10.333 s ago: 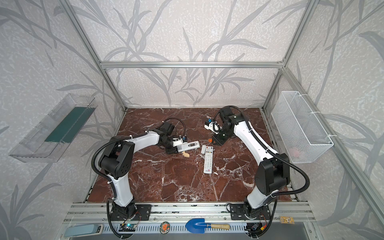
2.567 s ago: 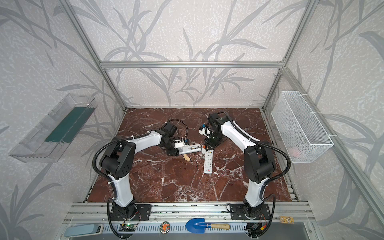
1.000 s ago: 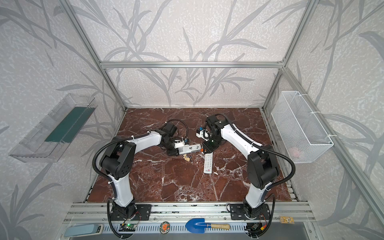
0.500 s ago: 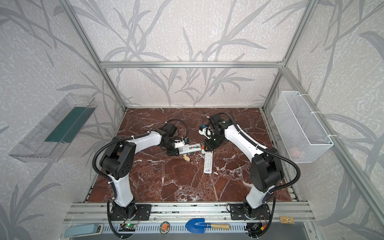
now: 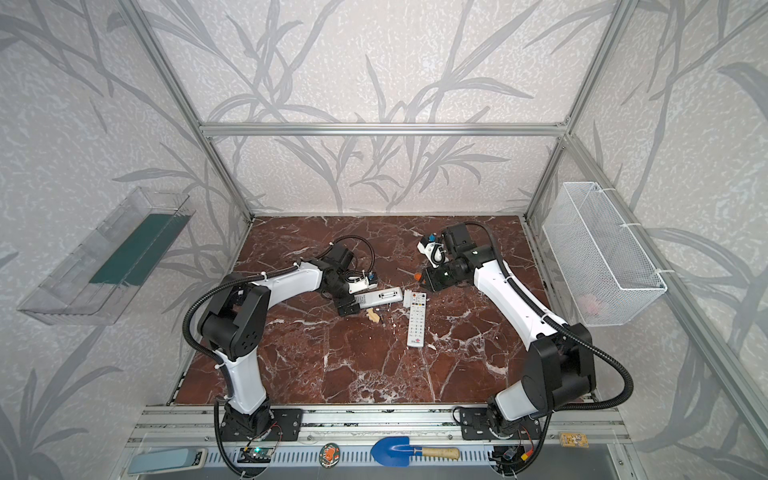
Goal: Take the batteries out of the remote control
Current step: 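Lift the screwdriver with the right gripper while the left gripper releases the remote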
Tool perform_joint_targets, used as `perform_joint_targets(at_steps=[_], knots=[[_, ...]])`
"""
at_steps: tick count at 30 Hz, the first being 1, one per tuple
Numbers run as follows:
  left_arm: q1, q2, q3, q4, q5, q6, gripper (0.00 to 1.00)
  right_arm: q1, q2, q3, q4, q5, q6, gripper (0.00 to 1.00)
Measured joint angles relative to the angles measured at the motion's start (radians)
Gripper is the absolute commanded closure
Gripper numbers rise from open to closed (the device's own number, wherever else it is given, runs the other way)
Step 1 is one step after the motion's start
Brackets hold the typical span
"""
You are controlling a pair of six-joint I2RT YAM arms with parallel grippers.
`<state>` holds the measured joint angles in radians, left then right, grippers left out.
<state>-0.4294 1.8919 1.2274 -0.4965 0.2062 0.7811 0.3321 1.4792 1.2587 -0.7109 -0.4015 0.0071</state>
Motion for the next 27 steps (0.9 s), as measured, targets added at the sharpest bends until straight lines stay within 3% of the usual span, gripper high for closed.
perform_joint_targets(at_steps=[6, 9, 13, 18, 23, 27], knots=[[0.034, -0.111, 0.017, -0.024, -0.036, -0.105, 0.01, -0.023, -0.037, -0.018, 0.112, -0.001, 0.108, 1.00], [0.054, -0.175, 0.043, -0.011, -0.054, -0.246, 0.01, -0.027, -0.054, -0.026, 0.174, -0.003, 0.159, 1.00], [0.090, -0.224, 0.109, -0.004, -0.062, -0.604, 0.01, -0.027, -0.107, -0.079, 0.292, 0.000, 0.232, 1.00], [0.187, -0.204, 0.190, 0.071, 0.228, -1.050, 0.01, -0.021, -0.141, -0.118, 0.415, 0.014, 0.322, 1.00], [0.192, -0.205, -0.026, 0.520, 0.448, -1.603, 0.07, 0.018, -0.141, -0.118, 0.485, 0.072, 0.369, 1.00], [0.138, -0.170, -0.102, 0.809, 0.510, -1.940, 0.14, 0.070, -0.145, -0.130, 0.531, 0.106, 0.384, 1.00]])
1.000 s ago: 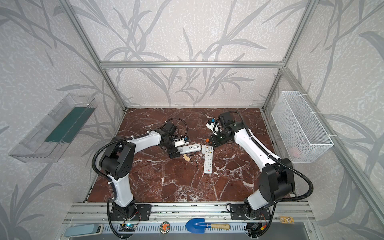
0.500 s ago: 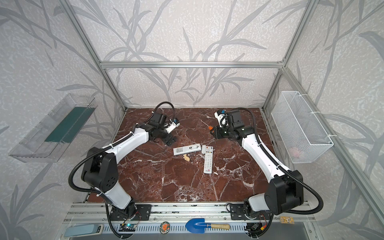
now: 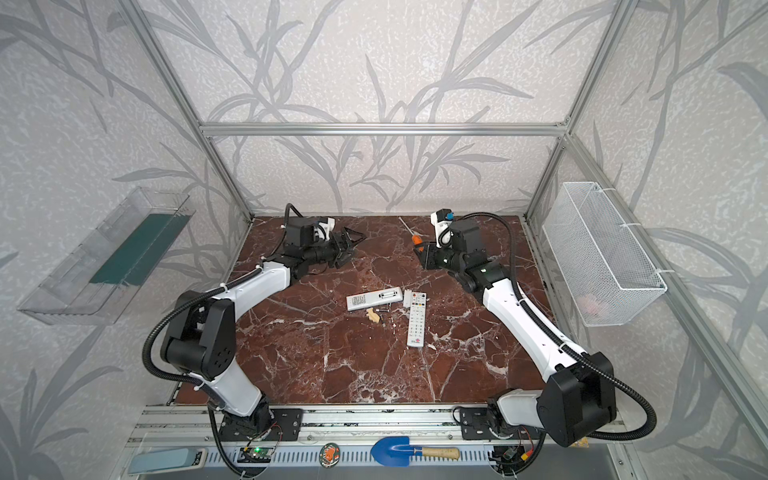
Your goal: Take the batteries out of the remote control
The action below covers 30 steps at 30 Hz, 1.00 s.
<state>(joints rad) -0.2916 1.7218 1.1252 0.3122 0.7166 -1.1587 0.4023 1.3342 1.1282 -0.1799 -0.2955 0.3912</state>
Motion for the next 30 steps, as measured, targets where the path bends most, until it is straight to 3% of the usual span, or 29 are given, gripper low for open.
perform_joint_targets(at_steps=[5, 9, 20, 30], knots=[[-0.088, 0.032, -0.009, 0.315, 0.001, -0.294, 0.19, 0.056, 0.000, -0.005, 0.032, 0.010, 0.006, 1.00], [-0.137, 0.032, -0.008, 0.420, -0.012, -0.388, 0.25, 0.083, 0.005, -0.004, 0.053, 0.011, 0.006, 1.00], [-0.171, 0.051, 0.043, 0.418, -0.013, -0.429, 0.54, 0.109, 0.023, -0.002, 0.063, 0.018, 0.006, 1.00], [-0.203, 0.067, 0.087, 0.367, 0.014, -0.415, 0.51, 0.109, 0.023, -0.002, 0.064, 0.027, 0.005, 1.00]])
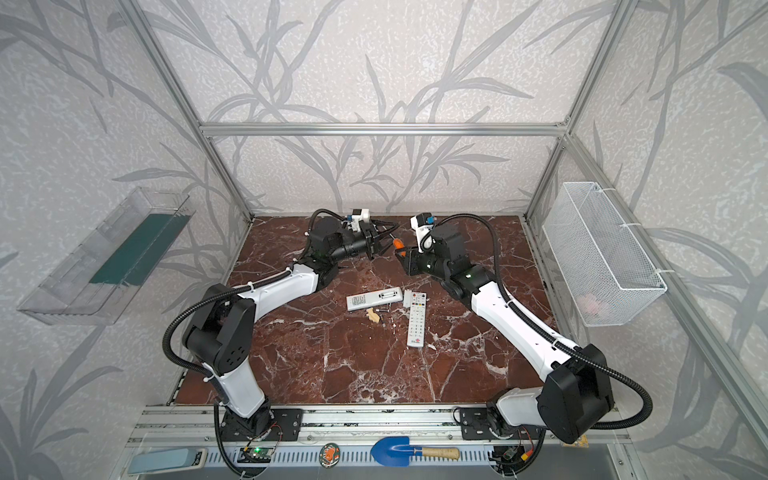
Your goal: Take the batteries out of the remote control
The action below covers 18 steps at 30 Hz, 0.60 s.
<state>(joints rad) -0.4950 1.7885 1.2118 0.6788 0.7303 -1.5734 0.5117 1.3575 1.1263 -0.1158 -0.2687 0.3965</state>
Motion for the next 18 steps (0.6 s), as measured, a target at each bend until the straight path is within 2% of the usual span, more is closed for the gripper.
perform_joint_targets(at_steps=[6, 10, 14, 18], knots=[[-0.011, 0.001, 0.031, -0.104, 0.013, 0.035, 0.53, 0.000, 0.000, 0.000, 0.000, 0.007, -0.001, 1.00], [-0.024, 0.001, 0.056, -0.146, 0.023, 0.058, 0.66, 0.000, 0.000, 0.000, 0.001, 0.007, -0.002, 1.00], [-0.032, 0.001, 0.065, -0.176, 0.027, 0.077, 0.72, 0.000, 0.000, 0.000, 0.008, 0.009, -0.001, 1.00], [-0.036, 0.001, 0.065, -0.187, 0.026, 0.077, 0.82, 0.000, 0.000, -0.001, 0.006, 0.016, -0.002, 0.97]])
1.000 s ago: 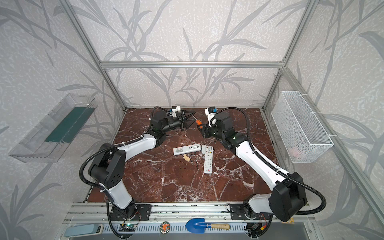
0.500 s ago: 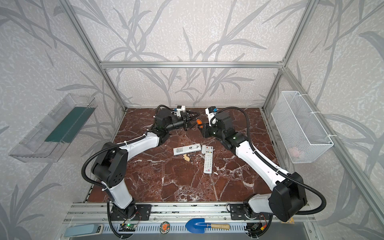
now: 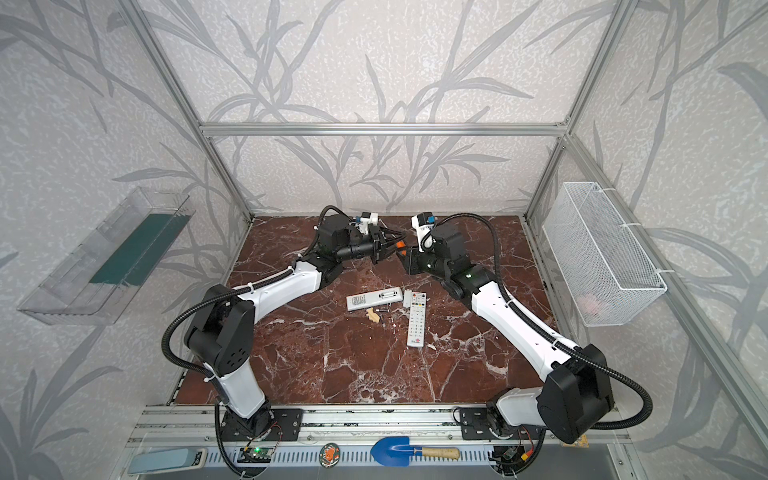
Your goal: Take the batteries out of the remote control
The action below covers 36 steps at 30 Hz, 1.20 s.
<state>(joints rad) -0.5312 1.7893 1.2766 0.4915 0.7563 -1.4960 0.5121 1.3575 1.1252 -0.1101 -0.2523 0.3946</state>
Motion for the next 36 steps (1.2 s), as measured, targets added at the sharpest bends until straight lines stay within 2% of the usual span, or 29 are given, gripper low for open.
perform_joint_targets(at_steps=[3, 6, 13, 15, 20, 24, 28, 32, 36], knots=[[0.000, 0.000, 0.000, -0.002, -0.001, 0.000, 0.89, 0.000, 0.000, -0.002, -0.001, 0.002, -0.002, 0.84], [-0.001, 0.000, 0.000, -0.002, -0.003, 0.000, 0.93, 0.000, 0.000, -0.002, -0.001, 0.002, 0.000, 0.59], [-0.005, 0.000, -0.021, -0.031, -0.003, 0.014, 0.96, 0.000, -0.021, -0.002, -0.037, 0.013, -0.008, 0.18], [0.000, -0.002, -0.031, -0.065, -0.004, 0.034, 0.96, -0.006, -0.050, -0.005, -0.061, 0.025, -0.016, 0.00], [0.023, -0.037, -0.042, -0.266, -0.010, 0.155, 0.97, -0.058, -0.164, -0.029, -0.130, 0.038, 0.000, 0.00], [0.045, -0.068, -0.006, -0.539, -0.036, 0.323, 0.97, -0.177, -0.247, -0.071, -0.156, -0.012, 0.076, 0.00], [0.058, -0.069, 0.092, -0.829, -0.102, 0.510, 0.97, -0.287, -0.262, -0.117, -0.164, -0.087, 0.121, 0.00], [0.065, -0.072, 0.202, -1.091, -0.197, 0.661, 0.97, -0.257, -0.238, -0.089, -0.219, -0.099, 0.069, 0.01], [0.065, -0.096, 0.229, -1.247, -0.251, 0.727, 0.97, -0.197, -0.236, -0.058, -0.237, -0.084, 0.026, 0.01]])
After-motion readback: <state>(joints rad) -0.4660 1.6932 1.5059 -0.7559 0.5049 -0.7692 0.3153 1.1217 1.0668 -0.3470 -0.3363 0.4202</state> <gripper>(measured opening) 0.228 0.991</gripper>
